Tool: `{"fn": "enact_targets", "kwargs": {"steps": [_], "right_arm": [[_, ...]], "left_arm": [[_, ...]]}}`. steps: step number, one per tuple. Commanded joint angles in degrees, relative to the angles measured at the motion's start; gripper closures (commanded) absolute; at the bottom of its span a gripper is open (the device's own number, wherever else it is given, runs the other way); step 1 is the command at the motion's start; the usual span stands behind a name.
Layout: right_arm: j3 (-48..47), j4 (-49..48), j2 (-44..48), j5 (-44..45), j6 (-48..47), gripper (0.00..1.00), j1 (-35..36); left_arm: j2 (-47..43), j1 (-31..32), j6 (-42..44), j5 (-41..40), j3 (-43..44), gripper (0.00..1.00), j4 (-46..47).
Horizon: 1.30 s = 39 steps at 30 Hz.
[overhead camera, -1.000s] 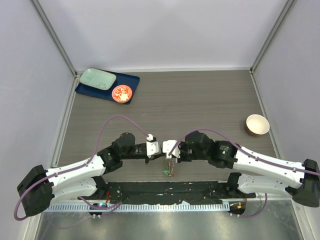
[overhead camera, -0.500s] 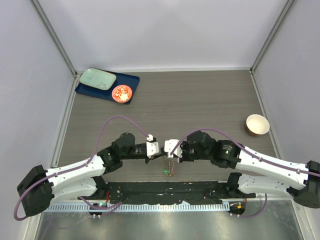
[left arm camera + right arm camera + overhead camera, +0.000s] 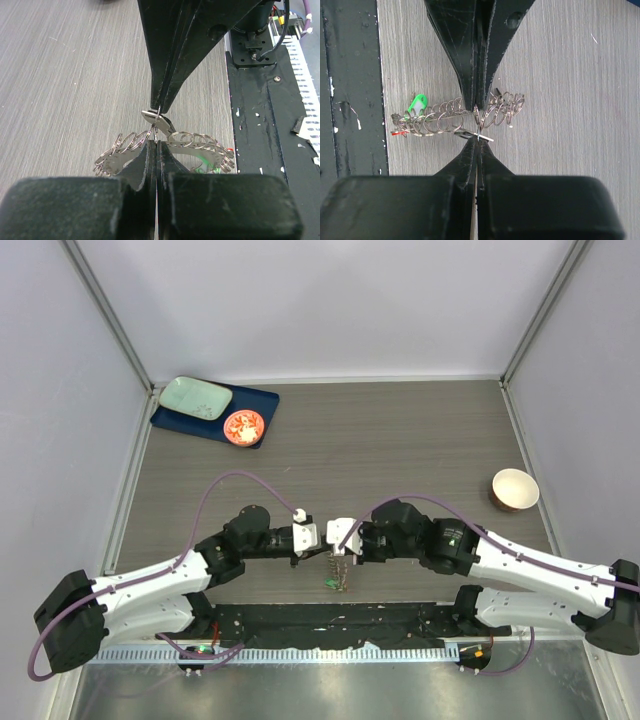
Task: Put the keys on the keyring
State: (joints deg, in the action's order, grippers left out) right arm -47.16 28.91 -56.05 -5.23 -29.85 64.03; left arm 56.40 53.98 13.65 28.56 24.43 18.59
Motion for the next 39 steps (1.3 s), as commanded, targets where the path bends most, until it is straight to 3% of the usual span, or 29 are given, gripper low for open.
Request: {"fn": "enact_targets", "kwargs": {"steps": [1, 39], "right_arm": [[-2.24, -1.48, -0.20, -0.92, -0.13, 0.99, 0.13], [-2.33, -1.04, 0.07, 1.72, 0.14, 0.99, 0.22]], "left_arm": [[-0.33, -0.27, -0.38, 0.89, 0.97, 1.00, 3.73], [-0.50, -0.27, -0.29, 0.71, 0.89, 1.00, 3.30]]}}
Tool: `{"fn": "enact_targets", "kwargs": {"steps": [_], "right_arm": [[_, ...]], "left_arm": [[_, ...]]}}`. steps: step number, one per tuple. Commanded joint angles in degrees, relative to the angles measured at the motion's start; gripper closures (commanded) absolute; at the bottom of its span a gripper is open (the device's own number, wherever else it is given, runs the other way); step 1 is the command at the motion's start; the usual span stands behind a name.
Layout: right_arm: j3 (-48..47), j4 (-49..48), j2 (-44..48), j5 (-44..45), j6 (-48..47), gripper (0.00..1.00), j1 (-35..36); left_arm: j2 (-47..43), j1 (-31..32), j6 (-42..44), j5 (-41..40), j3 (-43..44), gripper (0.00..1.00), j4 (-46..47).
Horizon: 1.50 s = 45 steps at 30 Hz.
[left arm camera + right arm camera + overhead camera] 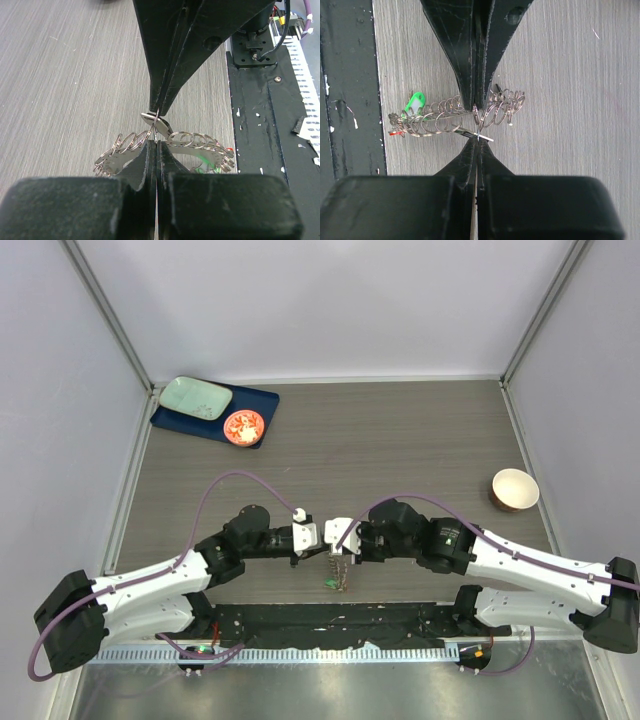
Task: Put the keys on the keyring
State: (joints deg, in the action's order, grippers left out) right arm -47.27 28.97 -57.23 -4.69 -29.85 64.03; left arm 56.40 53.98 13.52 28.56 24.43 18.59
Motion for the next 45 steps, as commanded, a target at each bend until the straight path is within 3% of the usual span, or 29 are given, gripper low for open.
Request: {"fn": "enact_targets", "kwargs": {"steps": [1, 45], "right_arm": [[-2.30, -1.20, 1.25, 1.17, 0.14, 0.99, 0.22], [-3.36, -0.76, -1.57, -5.16, -1.71, 0.99, 0.22]], "left_arm": [[-0.42, -0.27, -0.07, 0.71, 0.89, 1.00, 3.30], [0.73, -0.27, -1.04, 5.72, 1.41, 1.00, 6.54]]}}
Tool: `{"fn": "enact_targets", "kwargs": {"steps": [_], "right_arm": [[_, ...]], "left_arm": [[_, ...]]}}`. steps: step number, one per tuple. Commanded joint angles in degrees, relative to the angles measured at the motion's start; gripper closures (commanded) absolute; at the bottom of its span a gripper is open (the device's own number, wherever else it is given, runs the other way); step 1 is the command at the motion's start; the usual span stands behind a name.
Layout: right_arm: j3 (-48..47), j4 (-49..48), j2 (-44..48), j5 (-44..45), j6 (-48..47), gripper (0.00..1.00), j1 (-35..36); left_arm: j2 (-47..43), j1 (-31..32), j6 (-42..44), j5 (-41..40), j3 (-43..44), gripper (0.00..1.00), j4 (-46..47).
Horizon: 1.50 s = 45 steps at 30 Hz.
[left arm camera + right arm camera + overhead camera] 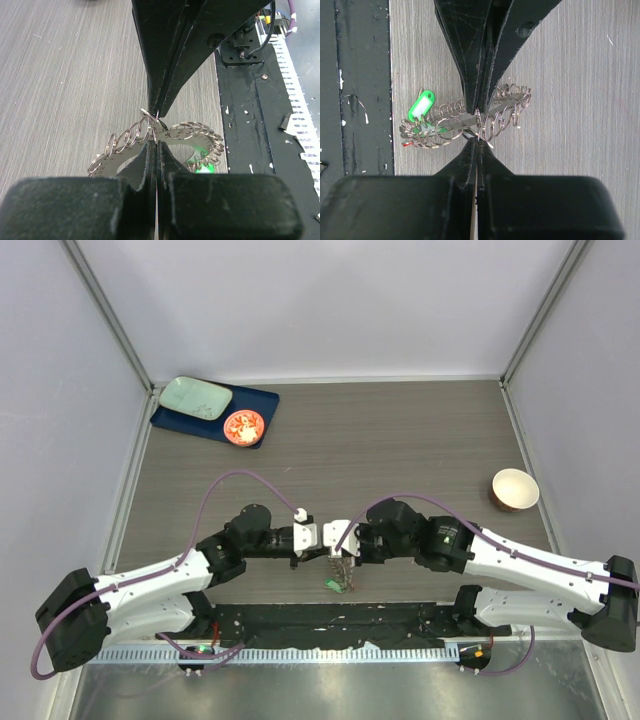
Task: Put the keys on the keyring
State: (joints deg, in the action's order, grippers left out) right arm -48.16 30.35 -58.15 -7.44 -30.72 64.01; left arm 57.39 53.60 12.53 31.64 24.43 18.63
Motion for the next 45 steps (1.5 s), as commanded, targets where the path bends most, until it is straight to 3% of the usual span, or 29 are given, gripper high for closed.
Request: {"fn": "enact_targets", "kwargs": {"steps": [1, 33, 45], "right_arm": [[-2.55, -2.05, -0.74, -2.31, -0.83, 0.99, 0.24], [-3.96, -2.40, -1.09, -2.31, -1.45, 0.99, 0.33], [-2.82, -4.77, -0.12, -1.79, -0.92, 0.99, 0.33]], "left_arm": [[-0.17, 0.10, -0.14, 2.73, 1.33, 1.00, 6.68], [1.76, 0.10, -1.46, 4.92, 3.52, 1.00, 8.52], [1.94, 0.10, -4.44, 3.26, 0.98, 1.00, 18.10]]}}
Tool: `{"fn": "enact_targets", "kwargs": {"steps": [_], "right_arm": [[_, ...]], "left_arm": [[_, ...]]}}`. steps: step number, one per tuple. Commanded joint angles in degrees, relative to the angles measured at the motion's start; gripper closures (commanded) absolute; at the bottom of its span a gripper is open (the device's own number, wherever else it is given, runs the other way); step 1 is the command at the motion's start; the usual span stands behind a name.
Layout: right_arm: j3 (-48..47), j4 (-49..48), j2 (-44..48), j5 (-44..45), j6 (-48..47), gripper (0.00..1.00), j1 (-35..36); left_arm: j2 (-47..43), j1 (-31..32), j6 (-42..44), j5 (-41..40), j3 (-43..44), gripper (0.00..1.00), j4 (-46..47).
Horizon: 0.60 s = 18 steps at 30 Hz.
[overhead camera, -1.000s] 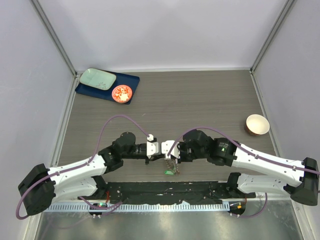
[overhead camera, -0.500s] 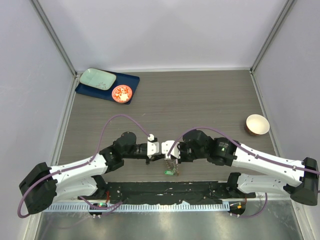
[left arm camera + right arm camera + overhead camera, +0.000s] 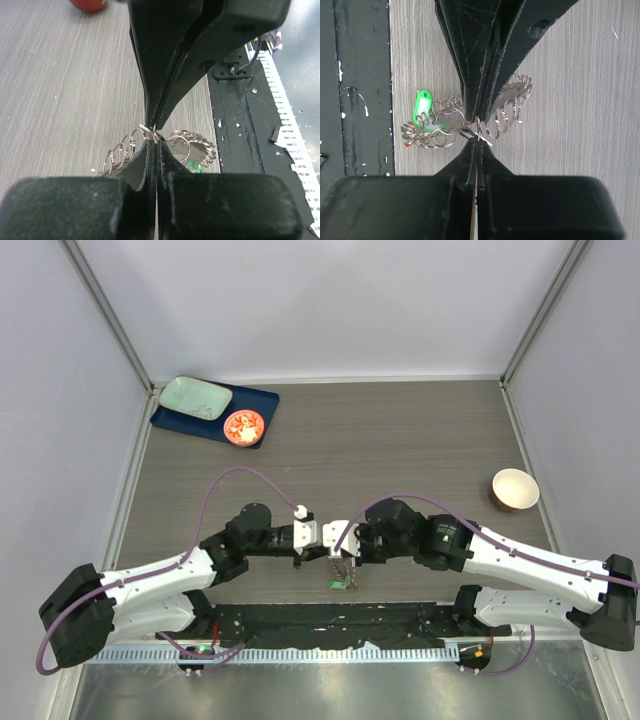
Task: Put the keys on the keyring
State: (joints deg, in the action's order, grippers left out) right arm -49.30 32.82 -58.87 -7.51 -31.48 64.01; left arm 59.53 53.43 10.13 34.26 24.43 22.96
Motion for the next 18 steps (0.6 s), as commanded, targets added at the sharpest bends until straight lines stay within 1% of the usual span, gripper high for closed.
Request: {"fn": "enact_targets", "kwargs": {"steps": [1, 10, 16, 18], "right_arm": [[-1.24, -7.94, 0.86, -1.63, 0.02, 0.99, 0.33], [-0.71, -9.53, 2.97, -1.28, 0.64, 0.99, 0.33], [-0.45, -9.27, 4.03, -0.23, 1.34, 0.99, 0.33], [-0.36, -9.35, 4.12, 0.04, 1.78, 0.98, 0.33]], "left_arm": [[-0.29, 0.27, -2.04, 0.46, 0.80, 1.00, 14.47], [-0.38, 0.27, -2.92, -0.07, -0.25, 1.00, 14.83], [-1.52, 0.27, -3.19, -3.84, -1.49, 1.00, 13.25], [-2.04, 0.27, -3.45, -4.81, -1.75, 1.00, 12.03]]}}
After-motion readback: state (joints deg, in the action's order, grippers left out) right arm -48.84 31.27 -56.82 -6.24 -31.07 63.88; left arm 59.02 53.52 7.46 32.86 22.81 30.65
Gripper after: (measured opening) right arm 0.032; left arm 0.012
